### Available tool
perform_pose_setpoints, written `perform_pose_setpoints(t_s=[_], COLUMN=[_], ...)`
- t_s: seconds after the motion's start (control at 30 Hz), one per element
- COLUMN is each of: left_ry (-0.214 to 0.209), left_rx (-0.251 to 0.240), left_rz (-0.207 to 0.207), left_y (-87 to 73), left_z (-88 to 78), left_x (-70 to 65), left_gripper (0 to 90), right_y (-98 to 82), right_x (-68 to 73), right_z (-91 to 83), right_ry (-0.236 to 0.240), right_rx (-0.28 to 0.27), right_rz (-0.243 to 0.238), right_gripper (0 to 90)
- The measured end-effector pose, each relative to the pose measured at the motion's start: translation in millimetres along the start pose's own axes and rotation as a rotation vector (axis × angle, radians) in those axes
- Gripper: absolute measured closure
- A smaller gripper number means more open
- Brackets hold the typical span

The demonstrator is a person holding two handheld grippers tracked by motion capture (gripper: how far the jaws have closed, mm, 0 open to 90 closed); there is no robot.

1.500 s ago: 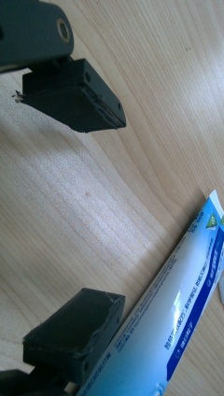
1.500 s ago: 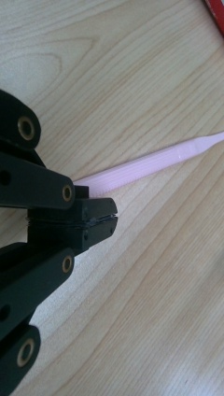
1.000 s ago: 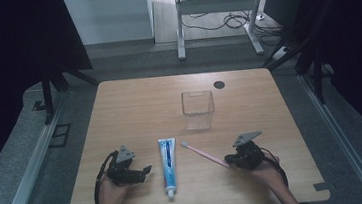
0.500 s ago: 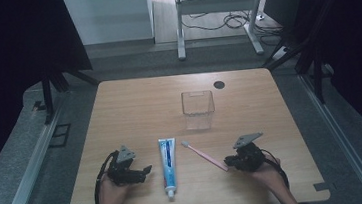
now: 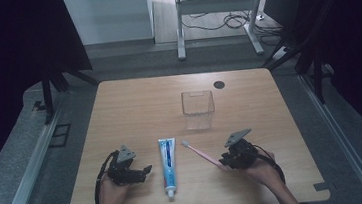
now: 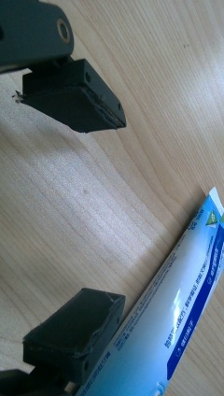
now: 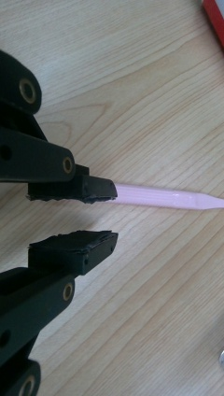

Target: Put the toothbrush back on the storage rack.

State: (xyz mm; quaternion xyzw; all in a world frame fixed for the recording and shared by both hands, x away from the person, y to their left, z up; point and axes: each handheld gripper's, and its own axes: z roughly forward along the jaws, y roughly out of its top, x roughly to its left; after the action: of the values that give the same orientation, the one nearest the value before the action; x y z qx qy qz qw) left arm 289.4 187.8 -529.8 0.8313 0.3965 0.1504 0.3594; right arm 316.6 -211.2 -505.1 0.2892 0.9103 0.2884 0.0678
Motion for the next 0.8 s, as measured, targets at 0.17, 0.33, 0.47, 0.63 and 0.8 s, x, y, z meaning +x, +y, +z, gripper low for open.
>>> perform_pose_setpoints(t_s=[0.17, 0.33, 0.47, 0.63, 0.8], left_ry=[-0.001, -0.001, -0.002, -0.004, -0.005], left_rx=[0.001, -0.001, 0.001, 0.013, 0.015], left_rz=[0.0, 0.002, -0.006, -0.009, -0.006], left_y=[0.2, 0.2, -0.2, -0.6, -0.4], left_z=[-0.1, -0.5, -0.3, 0.2, 0.4], left_x=[0.0, 0.7, 1.5, 2.2, 2.0], left_gripper=[13.8, 13.8, 13.8, 13.8, 13.8], right_y=[14.1, 26.2, 37.2, 48.0, 59.2], right_x=[1.6, 2.1, 4.0, 5.1, 7.0], right_z=[4.1, 10.3, 14.7, 21.2, 28.4], right_ry=[0.009, 0.011, 0.009, 0.024, 0.023], right_rx=[0.058, 0.118, 0.16, 0.215, 0.271], right_rz=[0.0, 0.003, -0.011, -0.026, -0.059], right_gripper=[72.5, 72.2, 71.1, 69.5, 72.4])
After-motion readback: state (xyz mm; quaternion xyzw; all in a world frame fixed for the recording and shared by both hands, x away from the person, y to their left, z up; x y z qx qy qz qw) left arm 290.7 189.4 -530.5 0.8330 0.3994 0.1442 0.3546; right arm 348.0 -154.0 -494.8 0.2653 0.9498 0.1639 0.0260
